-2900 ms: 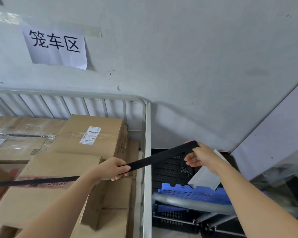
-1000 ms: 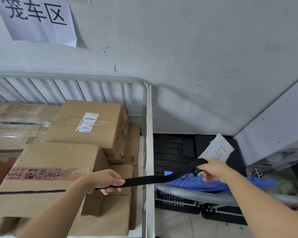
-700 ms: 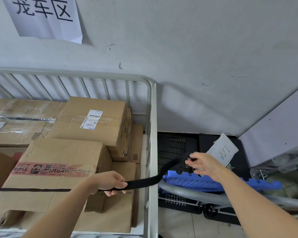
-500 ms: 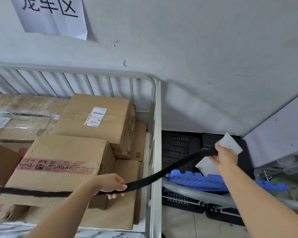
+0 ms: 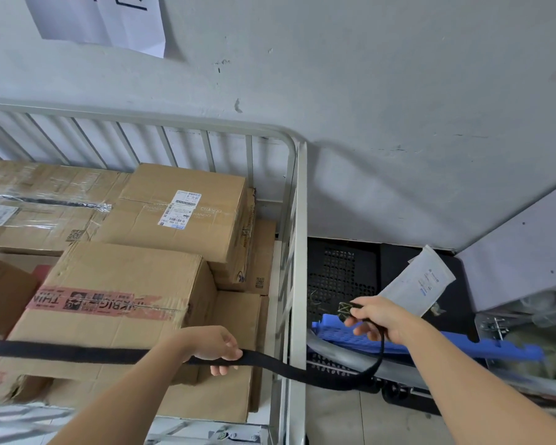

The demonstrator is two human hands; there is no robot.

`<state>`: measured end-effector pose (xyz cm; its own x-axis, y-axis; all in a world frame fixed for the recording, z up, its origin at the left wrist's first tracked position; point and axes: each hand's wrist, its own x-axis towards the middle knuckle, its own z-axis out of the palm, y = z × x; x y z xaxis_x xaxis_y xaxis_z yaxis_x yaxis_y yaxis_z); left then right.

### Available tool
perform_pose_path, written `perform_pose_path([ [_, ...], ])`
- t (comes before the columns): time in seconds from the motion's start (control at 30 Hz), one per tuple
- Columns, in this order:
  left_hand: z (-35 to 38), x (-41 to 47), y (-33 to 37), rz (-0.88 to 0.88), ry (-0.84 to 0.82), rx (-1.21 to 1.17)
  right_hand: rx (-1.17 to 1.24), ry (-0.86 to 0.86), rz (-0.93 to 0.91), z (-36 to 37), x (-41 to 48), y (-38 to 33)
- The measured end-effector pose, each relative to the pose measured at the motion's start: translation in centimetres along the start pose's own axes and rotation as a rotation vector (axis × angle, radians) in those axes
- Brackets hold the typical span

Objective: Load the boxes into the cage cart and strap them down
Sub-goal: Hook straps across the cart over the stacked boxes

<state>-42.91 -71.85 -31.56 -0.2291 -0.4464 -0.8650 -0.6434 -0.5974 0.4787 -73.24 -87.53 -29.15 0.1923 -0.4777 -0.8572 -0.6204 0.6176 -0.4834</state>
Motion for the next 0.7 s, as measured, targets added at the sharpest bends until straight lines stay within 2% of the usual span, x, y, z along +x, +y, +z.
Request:
perform_pose_path([
  [0.07, 0.1, 0.1, 0.2, 0.012, 0.034, 0.006, -0.143, -0.023, 0.018, 0.9, 0.6, -0.1],
  [0.17, 0.3, 0.7, 0.7, 0.028, 0.209, -0.031, -0.332, -0.041, -0.001, 2.0, 1.0, -0.5],
  [0.27, 0.4, 1.5, 1.6, 0.053, 0.34, -0.113, -0.412, -0.076, -0.037, 2.8, 1.0, -1.0],
  [0.47, 0.9, 2.7, 4.4, 0.14, 0.36, -0.104, -0.471, -0.11, -0.072, 3.5, 1.6, -1.8],
  [0.7, 1.3, 4.0, 5.6, 0.146, 0.415, -0.26, -0.448, -0.16, -0.095, 3.7, 1.9, -1.8],
])
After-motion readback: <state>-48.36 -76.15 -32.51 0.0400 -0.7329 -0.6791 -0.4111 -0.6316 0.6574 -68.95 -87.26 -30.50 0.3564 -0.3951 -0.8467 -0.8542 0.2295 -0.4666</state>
